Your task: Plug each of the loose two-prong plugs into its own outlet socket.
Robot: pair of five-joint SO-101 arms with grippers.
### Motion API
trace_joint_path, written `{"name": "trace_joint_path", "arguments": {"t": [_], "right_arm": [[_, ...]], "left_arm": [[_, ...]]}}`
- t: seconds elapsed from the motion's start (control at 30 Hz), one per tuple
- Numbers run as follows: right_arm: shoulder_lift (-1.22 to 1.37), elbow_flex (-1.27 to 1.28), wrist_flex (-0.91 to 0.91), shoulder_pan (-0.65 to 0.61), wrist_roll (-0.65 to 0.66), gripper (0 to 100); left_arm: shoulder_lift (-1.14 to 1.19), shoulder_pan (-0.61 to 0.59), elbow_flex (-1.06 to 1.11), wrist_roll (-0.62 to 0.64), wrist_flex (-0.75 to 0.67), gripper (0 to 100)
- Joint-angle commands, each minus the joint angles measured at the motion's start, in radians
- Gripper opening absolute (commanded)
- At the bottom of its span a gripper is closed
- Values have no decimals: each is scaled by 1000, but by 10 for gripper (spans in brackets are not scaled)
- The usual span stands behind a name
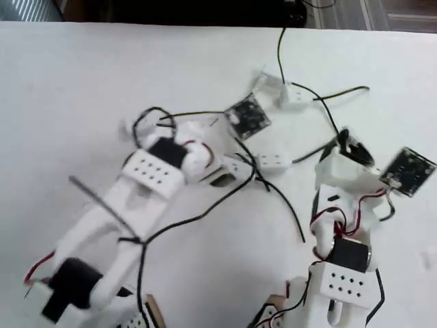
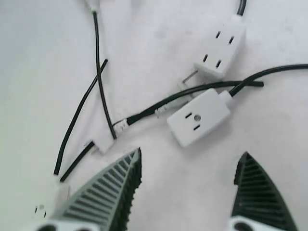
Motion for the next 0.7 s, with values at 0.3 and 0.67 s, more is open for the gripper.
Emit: {"name": "trace_joint_path", "arguments": {"t": [0.3, 0.67], "right_arm": [[-22, -11, -44, 87, -21, 17], [-22, -11, -44, 81, -21, 17]], "left_arm": [[478, 153, -390, -8, -227, 312], [894, 166, -844, -124, -41, 308]]}}
